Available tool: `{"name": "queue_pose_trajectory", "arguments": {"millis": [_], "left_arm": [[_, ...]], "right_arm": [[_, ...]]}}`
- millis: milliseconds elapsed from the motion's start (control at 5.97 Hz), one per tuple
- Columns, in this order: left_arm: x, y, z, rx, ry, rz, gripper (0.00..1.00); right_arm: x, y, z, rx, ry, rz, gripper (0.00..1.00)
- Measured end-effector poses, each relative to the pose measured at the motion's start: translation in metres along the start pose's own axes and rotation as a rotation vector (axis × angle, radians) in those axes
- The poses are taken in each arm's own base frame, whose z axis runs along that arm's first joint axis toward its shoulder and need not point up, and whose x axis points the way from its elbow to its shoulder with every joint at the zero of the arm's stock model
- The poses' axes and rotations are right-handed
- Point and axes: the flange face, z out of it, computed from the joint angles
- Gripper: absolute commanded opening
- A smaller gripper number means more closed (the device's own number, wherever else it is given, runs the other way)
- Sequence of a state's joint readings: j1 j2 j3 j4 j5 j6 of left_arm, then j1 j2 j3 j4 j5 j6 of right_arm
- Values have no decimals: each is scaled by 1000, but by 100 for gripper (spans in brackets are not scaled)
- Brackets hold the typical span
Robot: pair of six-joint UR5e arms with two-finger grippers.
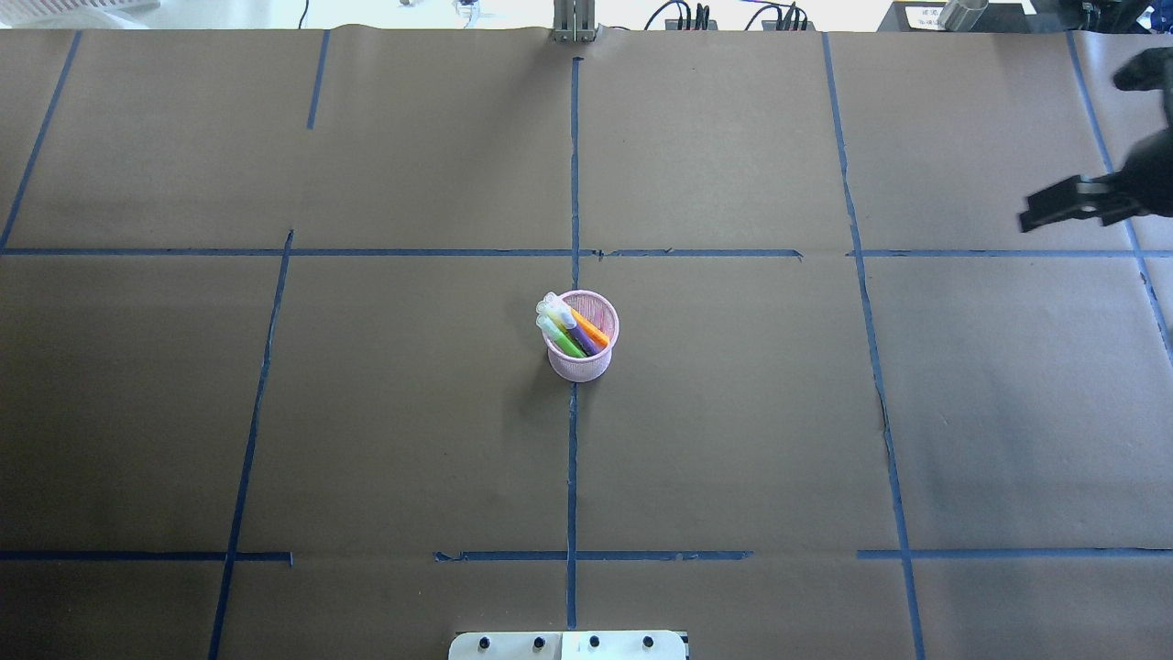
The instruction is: Collect pens into pen holder
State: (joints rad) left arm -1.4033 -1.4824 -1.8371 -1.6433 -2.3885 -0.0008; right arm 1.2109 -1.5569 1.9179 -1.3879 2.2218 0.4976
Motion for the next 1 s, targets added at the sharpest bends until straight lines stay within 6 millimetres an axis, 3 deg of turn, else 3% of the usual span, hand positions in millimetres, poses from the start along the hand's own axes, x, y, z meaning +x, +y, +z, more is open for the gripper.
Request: {"name": "queue_pose_trajectory", "arguments": {"millis": [335,502,670,837,1005], "left_arm": [[-67,25,-8,-19,-5,26,100],[-91,37,1,-45,-13,1,100],[-103,43,7,-81,-30,-44,100],[-106,48,9,-113,-41,-89,100],[-107,52,10,-130,-44,-110,100]], "right_arm": [[152,33,-2,-64,-34,-96,100],[208,50,1,-89,-41,-122,100],[239,71,1,-108,-39,-111,100],[254,91,6,-132,-36,-91,100],[257,103,15,-172,-37,-73,100]]}}
